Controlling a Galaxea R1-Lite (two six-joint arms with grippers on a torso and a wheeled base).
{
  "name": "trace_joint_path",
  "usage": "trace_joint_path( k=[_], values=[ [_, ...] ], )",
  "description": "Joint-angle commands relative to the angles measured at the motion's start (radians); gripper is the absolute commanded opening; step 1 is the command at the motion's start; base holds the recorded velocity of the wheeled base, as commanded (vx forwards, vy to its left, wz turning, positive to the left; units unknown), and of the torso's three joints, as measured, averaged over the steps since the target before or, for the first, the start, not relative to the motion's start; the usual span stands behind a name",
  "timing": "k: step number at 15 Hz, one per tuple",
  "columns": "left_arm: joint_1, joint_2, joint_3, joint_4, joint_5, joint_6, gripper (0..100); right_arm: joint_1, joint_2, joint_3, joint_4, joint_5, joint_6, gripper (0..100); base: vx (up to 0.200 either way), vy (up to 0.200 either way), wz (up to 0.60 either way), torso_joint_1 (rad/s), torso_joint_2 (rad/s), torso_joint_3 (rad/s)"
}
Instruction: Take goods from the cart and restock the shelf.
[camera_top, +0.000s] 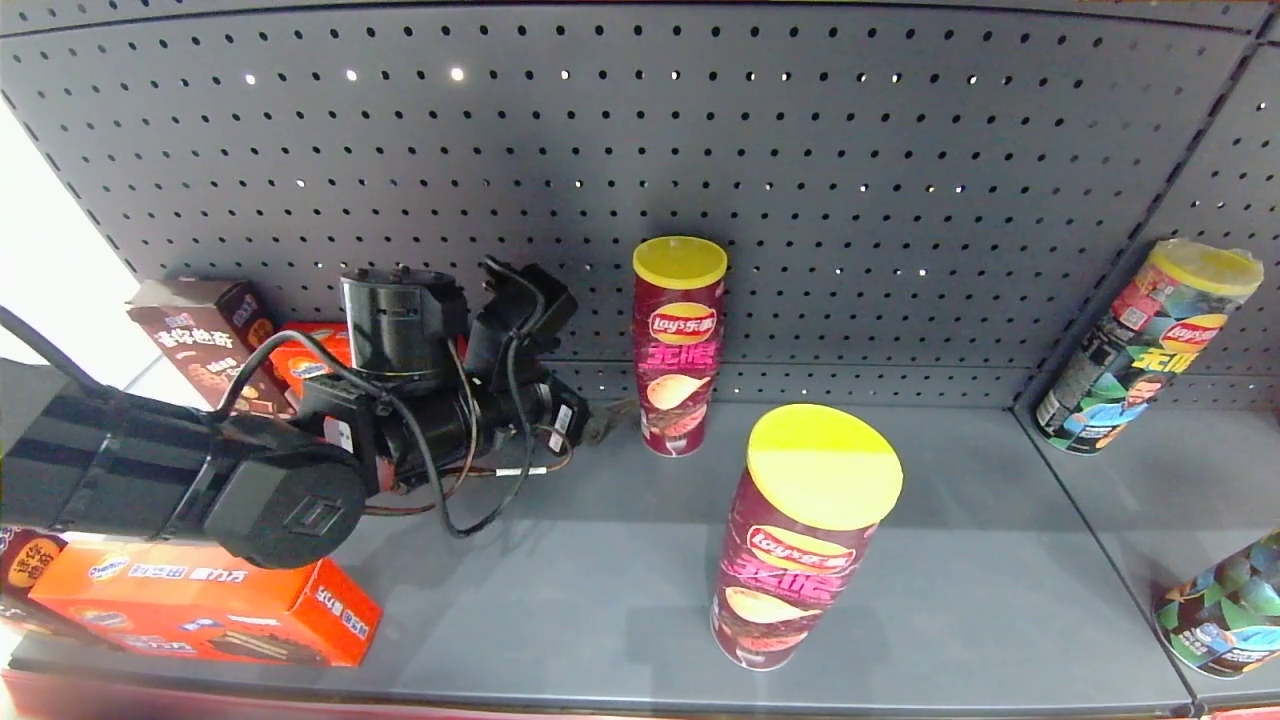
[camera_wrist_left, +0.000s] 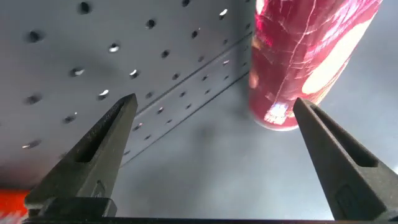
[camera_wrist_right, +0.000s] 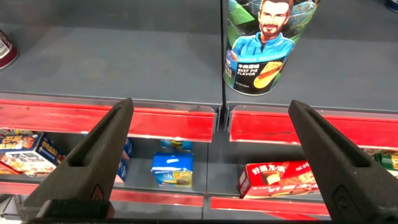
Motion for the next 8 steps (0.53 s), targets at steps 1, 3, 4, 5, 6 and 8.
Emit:
trace_joint_path(
  k=[1,3,4,5,6,8],
  values=[
    [0.002,-0.028,0.037,-0.004,0.018,0.011,100,0.000,0.001,0.000,0.000,0.000,0.000,100,0.000,0.000,0.00,0.000,0.00,0.000],
    [0.003,-0.023,0.027,-0.002,0.021,0.012,100,0.000,0.001,0.000,0.000,0.000,0.000,100,0.000,0.000,0.00,0.000,0.00,0.000],
    [0.003,-0.014,0.022,-0.001,0.027,0.012,100,0.000,0.001,0.000,0.000,0.000,0.000,100,0.000,0.000,0.00,0.000,0.00,0.000],
    [0.003,0.000,0.013,0.002,0.030,0.011,100,0.000,0.001,0.000,0.000,0.000,0.000,100,0.000,0.000,0.00,0.000,0.00,0.000],
    [0.003,0.020,0.001,0.001,0.030,0.011,100,0.000,0.001,0.000,0.000,0.000,0.000,100,0.000,0.000,0.00,0.000,0.00,0.000],
    [0.003,0.049,-0.030,0.007,0.036,0.011,100,0.000,0.001,0.000,0.000,0.000,0.000,100,0.000,0.000,0.00,0.000,0.00,0.000]
  ],
)
